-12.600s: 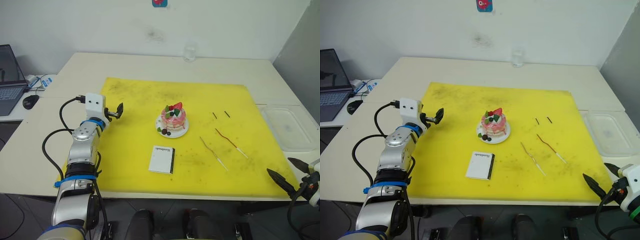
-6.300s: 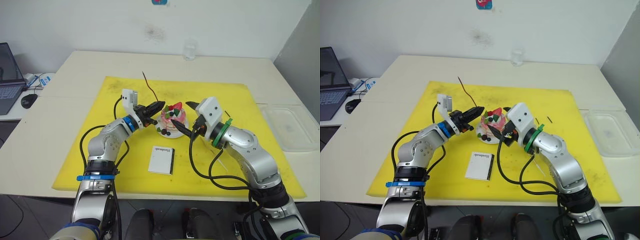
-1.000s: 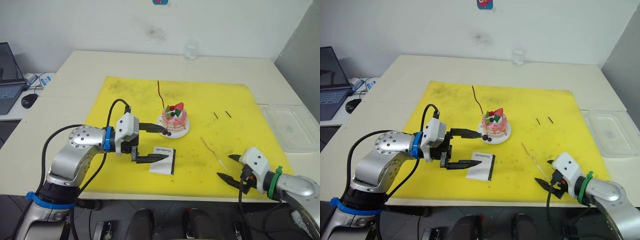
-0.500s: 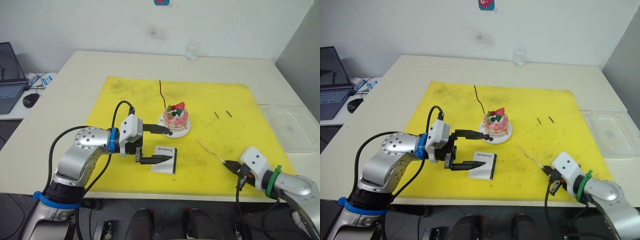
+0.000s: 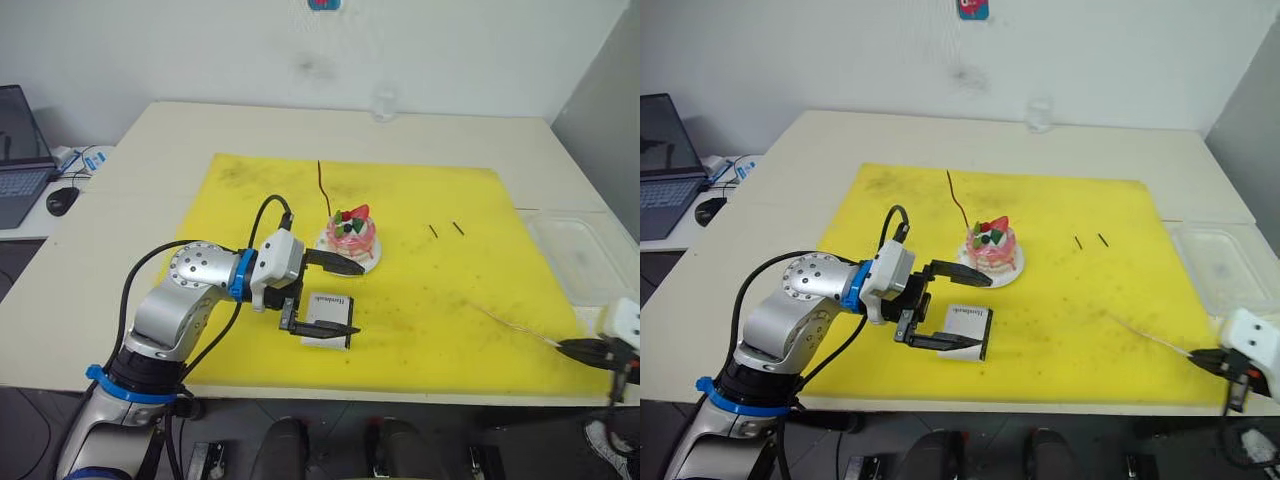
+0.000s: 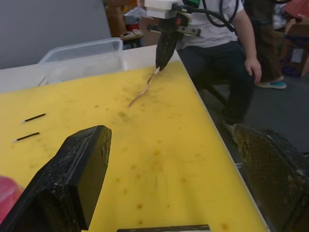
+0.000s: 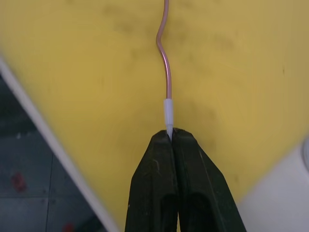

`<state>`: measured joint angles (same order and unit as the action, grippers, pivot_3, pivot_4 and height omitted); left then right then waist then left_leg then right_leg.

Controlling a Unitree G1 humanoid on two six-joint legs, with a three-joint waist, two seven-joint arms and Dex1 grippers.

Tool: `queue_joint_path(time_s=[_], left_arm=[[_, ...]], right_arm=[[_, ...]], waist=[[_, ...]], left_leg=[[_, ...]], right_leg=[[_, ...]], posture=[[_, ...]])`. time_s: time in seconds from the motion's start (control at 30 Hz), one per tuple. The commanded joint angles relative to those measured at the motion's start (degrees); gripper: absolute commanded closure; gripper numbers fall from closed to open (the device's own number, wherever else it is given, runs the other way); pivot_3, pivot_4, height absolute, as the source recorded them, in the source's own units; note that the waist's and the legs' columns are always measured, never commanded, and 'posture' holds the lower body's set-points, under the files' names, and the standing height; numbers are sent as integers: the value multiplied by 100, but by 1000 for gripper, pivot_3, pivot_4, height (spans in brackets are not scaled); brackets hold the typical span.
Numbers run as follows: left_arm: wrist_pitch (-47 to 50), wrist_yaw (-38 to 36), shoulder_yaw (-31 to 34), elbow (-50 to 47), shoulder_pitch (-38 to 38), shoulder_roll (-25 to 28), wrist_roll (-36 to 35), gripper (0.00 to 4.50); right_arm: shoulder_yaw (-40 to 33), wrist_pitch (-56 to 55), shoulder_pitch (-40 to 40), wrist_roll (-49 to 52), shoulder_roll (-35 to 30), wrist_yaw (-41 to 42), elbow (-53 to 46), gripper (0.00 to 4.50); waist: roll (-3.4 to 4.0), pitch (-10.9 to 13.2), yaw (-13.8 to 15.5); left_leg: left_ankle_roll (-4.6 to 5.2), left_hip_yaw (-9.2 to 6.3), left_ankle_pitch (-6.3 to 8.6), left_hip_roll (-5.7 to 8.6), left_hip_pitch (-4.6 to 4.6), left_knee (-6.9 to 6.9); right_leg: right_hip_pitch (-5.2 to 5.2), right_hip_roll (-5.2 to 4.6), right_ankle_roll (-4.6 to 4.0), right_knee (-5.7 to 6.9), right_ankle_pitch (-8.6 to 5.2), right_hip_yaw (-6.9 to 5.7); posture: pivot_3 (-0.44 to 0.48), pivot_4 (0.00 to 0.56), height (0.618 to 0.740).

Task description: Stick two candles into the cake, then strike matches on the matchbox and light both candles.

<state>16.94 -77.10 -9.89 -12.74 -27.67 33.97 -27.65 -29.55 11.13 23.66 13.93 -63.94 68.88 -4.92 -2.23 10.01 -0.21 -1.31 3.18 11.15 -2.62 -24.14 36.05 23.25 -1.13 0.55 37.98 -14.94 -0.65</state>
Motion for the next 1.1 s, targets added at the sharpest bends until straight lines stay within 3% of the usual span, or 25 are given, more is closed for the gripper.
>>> queue_joint_path(time_s=[0.03,0.23,0.33,0.47,0.6,0.87,1.1], left_arm=[[-131,-43,-29,-95,77,-31,-59,0],[-179,-106,5,-113,198,19,-62,0],[-198,-197,-2,33,62,49,-19,0],[-242,-358,-40,384,-334,126,138,0],[-357,-417,-106,676,-739,105,332,0],[168,-31,-303,117,-1247,-318,196,0],[426,297,-489,-309,-1129,-637,134,0]], right_arm=[[-5,-418,-205,-126,-125,163,363,4466],[295,-322,-506,-88,-135,284,320,4466],[468,-241,-687,-141,-229,336,353,3866],[688,-415,-821,-424,-492,404,463,2511],[765,35,-945,-550,-843,436,316,2511],[1492,2578,-1883,-316,-1152,119,-845,2511],[1919,3004,-1950,-343,-1158,78,-816,2511]], waist=[[0,0,-19],[5,-3,-9],[6,-3,6],[6,-3,11],[6,-3,13],[7,-3,10],[7,-3,10]], left_leg=[[0,2,0,0,5,0],[-1,-7,0,-4,19,-1],[-1,-3,0,-3,17,-1],[0,4,0,-1,16,2],[0,7,0,0,16,1],[-1,0,-1,-5,14,1],[-1,0,0,-3,7,3]], right_leg=[[-3,1,-1,1,0,1],[-10,5,-1,12,0,5],[-10,3,0,10,0,5],[-10,0,2,8,2,4],[-10,0,2,7,2,5],[-8,5,4,11,3,6],[-8,0,5,7,2,7]], posture=[[0,150,740],[0,150,740],[0,150,740],[0,150,740],[0,150,740],[0,150,740],[0,150,740]])
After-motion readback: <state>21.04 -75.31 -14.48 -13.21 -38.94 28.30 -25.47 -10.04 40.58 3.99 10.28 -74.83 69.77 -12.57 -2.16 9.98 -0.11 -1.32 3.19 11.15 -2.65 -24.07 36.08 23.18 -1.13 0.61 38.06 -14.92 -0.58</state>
